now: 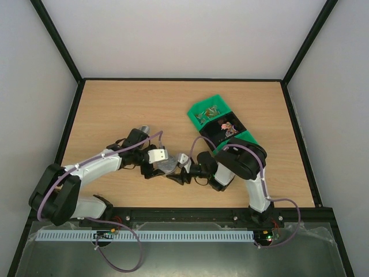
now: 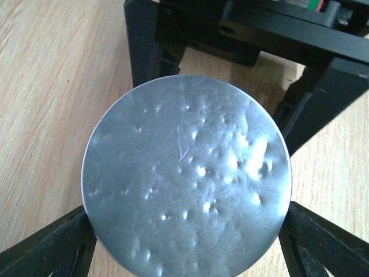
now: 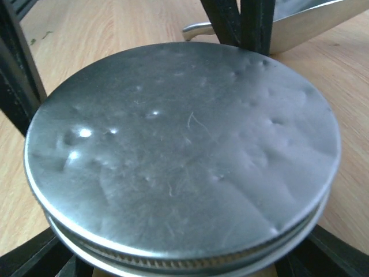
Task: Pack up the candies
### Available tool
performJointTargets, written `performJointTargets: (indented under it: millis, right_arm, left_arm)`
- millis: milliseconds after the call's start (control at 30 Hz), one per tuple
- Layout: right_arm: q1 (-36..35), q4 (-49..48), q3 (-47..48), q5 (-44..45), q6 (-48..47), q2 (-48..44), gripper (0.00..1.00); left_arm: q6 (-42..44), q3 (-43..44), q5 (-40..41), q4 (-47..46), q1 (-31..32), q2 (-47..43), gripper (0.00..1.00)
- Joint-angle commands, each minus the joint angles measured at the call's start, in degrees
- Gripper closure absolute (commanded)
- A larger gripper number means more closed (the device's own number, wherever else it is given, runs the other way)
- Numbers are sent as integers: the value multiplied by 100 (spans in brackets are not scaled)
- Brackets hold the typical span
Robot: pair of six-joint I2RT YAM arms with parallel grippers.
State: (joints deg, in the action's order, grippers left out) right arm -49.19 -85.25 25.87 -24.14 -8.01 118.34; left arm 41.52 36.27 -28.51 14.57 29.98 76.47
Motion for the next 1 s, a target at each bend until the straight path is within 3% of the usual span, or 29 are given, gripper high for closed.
performJointTargets:
  millis: [0,167,300,567,967]
  right_arm:
    - [-170,456,-104,-1329,-215,-114,70]
    - [-172,325,-41,-526,87,-54,70]
    - [-176,234,52,-18,335,46,70]
    - [-180,271,187,180,557,165,70]
    - [-180,333,99,-344,271,102,70]
  left_arm:
    - [654,-112,-264,157,-2,16,16]
    - [-395,-232,-229,-469,-6,-90,1]
    - [-949,-268,50,-830,127,-46,1]
    - [-1212,-208,328,-1029,222,-72,1]
    - [-385,-225,113,-563,253,-43,18]
